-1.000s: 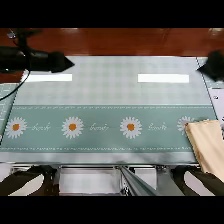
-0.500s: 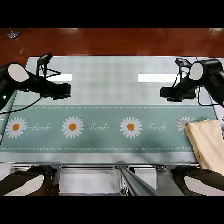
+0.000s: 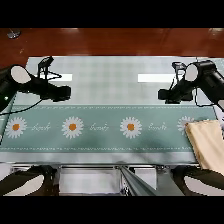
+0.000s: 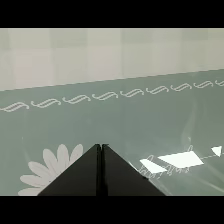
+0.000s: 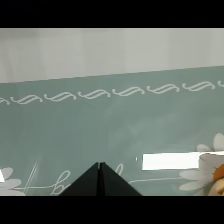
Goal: Fold the shirts.
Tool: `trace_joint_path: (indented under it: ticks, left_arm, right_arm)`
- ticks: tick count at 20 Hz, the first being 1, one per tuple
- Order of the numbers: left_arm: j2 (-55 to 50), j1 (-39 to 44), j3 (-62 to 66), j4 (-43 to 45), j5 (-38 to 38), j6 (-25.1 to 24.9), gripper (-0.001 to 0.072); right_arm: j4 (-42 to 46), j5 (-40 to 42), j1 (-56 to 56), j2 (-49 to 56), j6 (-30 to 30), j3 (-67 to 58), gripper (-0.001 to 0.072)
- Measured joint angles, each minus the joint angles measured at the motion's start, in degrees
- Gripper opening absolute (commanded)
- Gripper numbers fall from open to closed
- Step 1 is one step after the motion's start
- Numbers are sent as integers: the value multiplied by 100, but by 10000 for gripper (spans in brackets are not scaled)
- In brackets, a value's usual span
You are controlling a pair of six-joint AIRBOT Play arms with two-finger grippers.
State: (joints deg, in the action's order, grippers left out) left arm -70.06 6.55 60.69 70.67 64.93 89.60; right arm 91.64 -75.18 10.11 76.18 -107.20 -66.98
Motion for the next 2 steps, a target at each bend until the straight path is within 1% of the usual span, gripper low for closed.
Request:
trace_joint_path:
  ticks: [2]
  left_arm:
    - [0, 0, 0, 4, 2, 0, 30]
  right_arm:
    - [-2, 0, 0, 0, 0, 0, 29]
